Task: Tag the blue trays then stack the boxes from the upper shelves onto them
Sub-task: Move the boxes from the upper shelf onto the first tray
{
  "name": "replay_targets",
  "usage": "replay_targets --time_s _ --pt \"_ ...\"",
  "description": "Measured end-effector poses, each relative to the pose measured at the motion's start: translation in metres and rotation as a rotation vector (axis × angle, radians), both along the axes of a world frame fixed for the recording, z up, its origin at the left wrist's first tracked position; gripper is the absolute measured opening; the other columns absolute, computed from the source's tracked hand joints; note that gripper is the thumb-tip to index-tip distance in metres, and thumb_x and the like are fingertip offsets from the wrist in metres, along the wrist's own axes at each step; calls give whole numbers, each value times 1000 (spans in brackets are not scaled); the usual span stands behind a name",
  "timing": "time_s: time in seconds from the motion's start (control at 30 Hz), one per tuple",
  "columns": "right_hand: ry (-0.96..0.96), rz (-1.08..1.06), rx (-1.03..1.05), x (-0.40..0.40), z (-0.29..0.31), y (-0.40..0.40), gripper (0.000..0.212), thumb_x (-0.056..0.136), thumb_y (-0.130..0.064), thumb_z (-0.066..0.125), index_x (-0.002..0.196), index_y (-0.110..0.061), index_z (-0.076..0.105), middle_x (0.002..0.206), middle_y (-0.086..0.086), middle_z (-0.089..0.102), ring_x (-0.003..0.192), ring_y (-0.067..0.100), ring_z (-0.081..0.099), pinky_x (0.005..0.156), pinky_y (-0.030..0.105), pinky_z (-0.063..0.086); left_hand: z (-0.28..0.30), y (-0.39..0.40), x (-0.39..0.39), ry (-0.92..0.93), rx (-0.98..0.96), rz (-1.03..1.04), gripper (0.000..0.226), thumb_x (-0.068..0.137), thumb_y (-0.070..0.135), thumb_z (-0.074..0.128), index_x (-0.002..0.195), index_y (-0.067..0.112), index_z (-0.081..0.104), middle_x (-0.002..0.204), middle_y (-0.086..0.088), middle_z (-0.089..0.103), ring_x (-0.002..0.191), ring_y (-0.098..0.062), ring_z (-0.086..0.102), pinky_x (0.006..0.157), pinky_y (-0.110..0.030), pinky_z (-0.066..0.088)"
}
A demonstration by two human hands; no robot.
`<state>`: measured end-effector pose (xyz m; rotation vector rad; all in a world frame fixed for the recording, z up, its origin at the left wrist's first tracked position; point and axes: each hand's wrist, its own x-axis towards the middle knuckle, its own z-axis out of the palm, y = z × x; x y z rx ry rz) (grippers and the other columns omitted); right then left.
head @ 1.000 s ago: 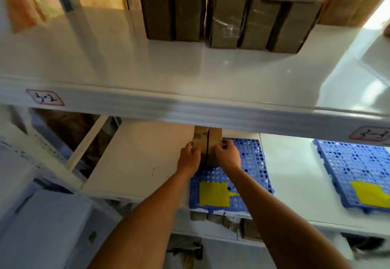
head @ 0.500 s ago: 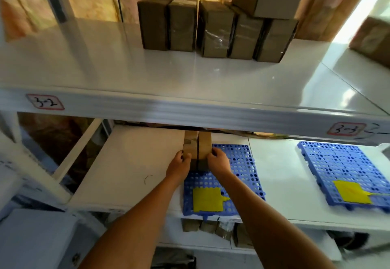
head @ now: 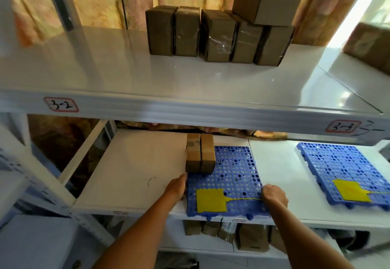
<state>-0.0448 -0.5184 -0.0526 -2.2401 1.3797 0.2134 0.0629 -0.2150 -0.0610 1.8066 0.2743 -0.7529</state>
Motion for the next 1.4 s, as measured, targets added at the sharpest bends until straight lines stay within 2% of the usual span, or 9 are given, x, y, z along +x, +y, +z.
replay_targets --time_s 0.27,0.6,0.73,0.93,1.0,1.13,1.2,1.27,1.4 --pt "-101 92 76 16 3 46 33 105 -21 39 100 -6 67 117 20 67 87 29 55 80 35 43 4 4 13 -152 160 -22 51 110 33 30 147 1 46 153 -22 45 138 -37 44 114 -39 35" --pt "-139 43 95 2 13 52 39 107 -30 36 114 -3 63 113 19 65 90 30 57 82 37 46 8 17 6 -196 179 -33 44 108 27 30 127 1 61 136 -22 58 120 -35 56 104 -37 42" --pt "-180 40 90 -3 43 61 44 107 -29 33 127 0 59 130 24 63 112 39 62 92 40 47 35 29 3 -242 229 -7 48 108 28 28 137 2 56 145 -23 53 128 -37 51 105 -38 39" --pt "-302 378 130 -13 141 104 33 109 -18 32 115 -2 60 136 27 59 122 38 59 95 37 46 124 40 -33 -360 198 -67 50 111 23 23 151 -4 37 159 -23 35 143 -36 39 113 -39 32" --pt "-346 454 114 -25 173 122 32 110 -15 31 124 -2 57 140 27 55 126 38 57 98 38 45 155 43 -55 -408 195 -53 51 112 27 22 154 1 33 163 -19 30 146 -34 35 114 -36 32" --pt "-487 542 134 -69 228 154 42 111 -21 33 143 -2 52 145 23 55 132 35 54 103 35 42 213 51 -116 -541 136 -17 51 110 36 25 133 4 58 137 -30 54 125 -38 54 100 -44 43" --pt "-574 595 139 -95 250 170 41 111 -22 33 136 -2 58 139 26 59 127 38 56 94 35 43 241 59 -148 -590 57 5 43 109 39 27 107 11 60 111 -26 56 103 -31 57 88 -42 43" --pt "-662 651 132 -119 273 182 42 110 -26 35 128 -5 65 127 25 65 115 37 61 89 36 44 269 69 -172 -648 -20 -5 39 106 44 29 107 19 58 107 -7 52 101 -22 52 89 -42 41" --pt "-828 623 187 -133 313 196 38 105 -30 43 108 -4 72 99 19 71 87 32 62 78 39 49 322 86 -190 -760 -109 40 41 98 51 35 99 21 62 103 -8 61 99 -24 57 89 -42 43"
